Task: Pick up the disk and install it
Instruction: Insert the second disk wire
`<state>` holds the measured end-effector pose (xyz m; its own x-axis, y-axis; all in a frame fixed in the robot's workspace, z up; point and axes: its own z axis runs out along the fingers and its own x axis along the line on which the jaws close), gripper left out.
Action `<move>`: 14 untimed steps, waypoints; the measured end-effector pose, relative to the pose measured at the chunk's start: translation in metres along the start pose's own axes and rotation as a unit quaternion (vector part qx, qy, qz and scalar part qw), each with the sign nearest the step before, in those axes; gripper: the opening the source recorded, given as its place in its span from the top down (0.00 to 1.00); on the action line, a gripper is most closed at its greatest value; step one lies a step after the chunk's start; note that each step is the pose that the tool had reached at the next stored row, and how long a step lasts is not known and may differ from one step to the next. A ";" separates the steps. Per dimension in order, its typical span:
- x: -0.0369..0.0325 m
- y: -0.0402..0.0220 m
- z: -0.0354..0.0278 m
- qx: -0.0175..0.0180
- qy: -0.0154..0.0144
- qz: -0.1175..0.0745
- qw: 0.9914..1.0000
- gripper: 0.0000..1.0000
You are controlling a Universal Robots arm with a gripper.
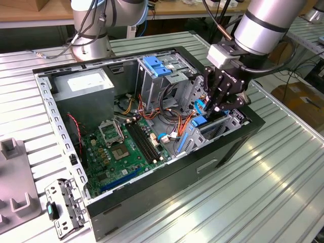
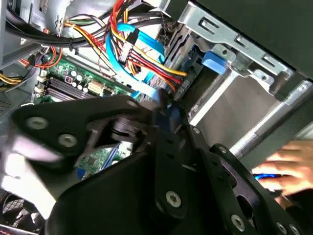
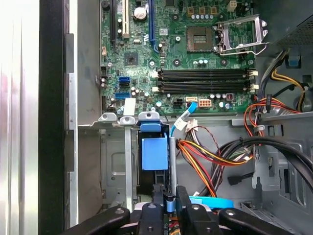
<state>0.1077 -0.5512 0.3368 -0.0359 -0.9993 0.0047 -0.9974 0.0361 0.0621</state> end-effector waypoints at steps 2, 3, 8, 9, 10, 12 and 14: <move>0.0000 0.0004 -0.0060 0.000 0.001 0.000 1.000 0.76; 0.0000 0.0006 -0.0090 0.000 0.001 0.000 1.000 0.76; 0.0000 0.0014 -0.0212 0.000 0.001 0.000 1.000 0.76; 0.0000 0.0014 -0.0212 0.000 0.001 0.000 1.000 0.76; 0.0000 0.0014 -0.0212 0.000 0.001 0.000 1.000 0.78; 0.0000 0.0014 -0.0214 0.000 0.001 0.000 1.000 0.85; 0.0000 0.0014 -0.0214 0.000 0.001 0.000 1.000 0.89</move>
<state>0.1077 -0.5511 0.3583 -0.0360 -0.9993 0.0066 -0.9974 0.0363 0.0622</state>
